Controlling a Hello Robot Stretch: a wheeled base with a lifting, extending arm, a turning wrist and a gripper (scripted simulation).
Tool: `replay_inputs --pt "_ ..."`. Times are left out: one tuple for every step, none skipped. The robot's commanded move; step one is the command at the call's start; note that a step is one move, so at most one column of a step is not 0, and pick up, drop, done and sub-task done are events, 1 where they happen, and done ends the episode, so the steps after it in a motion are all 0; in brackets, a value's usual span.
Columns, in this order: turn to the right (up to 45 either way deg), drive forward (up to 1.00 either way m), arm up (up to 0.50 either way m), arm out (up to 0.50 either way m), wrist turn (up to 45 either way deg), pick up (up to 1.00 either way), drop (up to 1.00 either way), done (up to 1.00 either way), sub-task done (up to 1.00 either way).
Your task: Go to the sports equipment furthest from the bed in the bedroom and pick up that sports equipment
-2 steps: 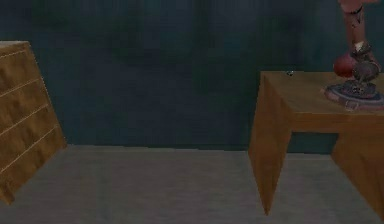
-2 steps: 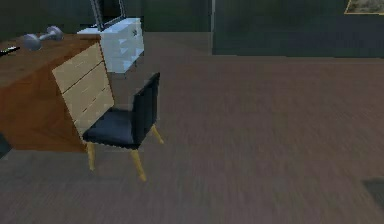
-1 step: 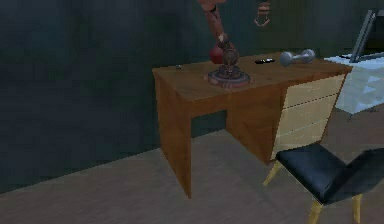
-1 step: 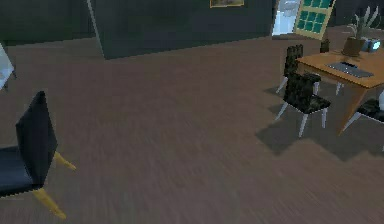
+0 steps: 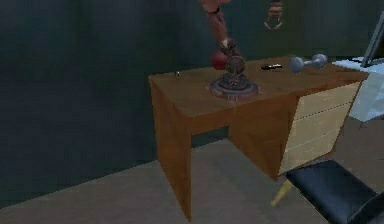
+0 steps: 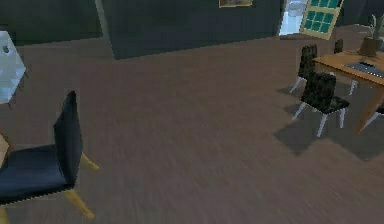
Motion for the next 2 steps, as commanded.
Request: replay_inputs --pt "18.0 0.00 0.00 0.00 0.0 0.00 0.00 0.00 0.00" --pt "0.0 0.30 0.00 0.00 0.0 0.00 0.00 0.00 0.00"
